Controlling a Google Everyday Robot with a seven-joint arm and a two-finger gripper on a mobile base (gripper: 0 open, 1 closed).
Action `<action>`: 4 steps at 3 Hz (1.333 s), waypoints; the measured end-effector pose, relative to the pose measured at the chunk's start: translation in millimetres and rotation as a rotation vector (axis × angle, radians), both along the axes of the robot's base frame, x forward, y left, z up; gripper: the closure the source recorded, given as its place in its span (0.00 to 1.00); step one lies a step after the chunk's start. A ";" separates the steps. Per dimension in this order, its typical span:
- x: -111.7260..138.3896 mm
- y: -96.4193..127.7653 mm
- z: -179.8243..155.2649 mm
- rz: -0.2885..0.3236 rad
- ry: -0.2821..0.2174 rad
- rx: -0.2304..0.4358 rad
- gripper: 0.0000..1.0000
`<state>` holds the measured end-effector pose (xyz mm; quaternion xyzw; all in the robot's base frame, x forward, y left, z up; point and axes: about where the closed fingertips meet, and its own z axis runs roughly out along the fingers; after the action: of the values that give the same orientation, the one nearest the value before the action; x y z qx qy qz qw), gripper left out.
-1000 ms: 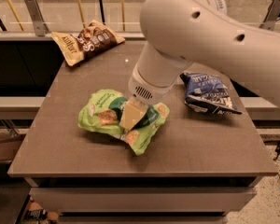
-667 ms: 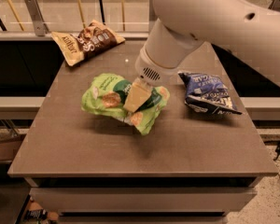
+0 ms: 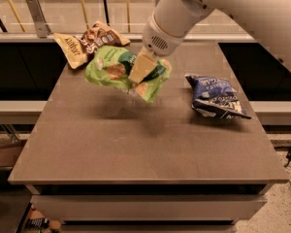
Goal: Move green rice chip bag near brown chip bag
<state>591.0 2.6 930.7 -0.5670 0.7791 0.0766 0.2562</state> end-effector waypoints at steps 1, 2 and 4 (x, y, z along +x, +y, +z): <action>34.9 0.4 15.8 -0.040 -0.046 -0.002 1.00; 65.8 1.1 26.6 -0.140 -0.065 -0.052 1.00; 128.3 12.8 32.0 -0.428 -0.033 -0.158 1.00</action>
Offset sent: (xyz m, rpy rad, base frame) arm 0.1101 0.0038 0.0406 -0.1242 -0.0698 -0.3536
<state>719.3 15.4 962.7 -0.4083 0.8810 -0.0501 0.2339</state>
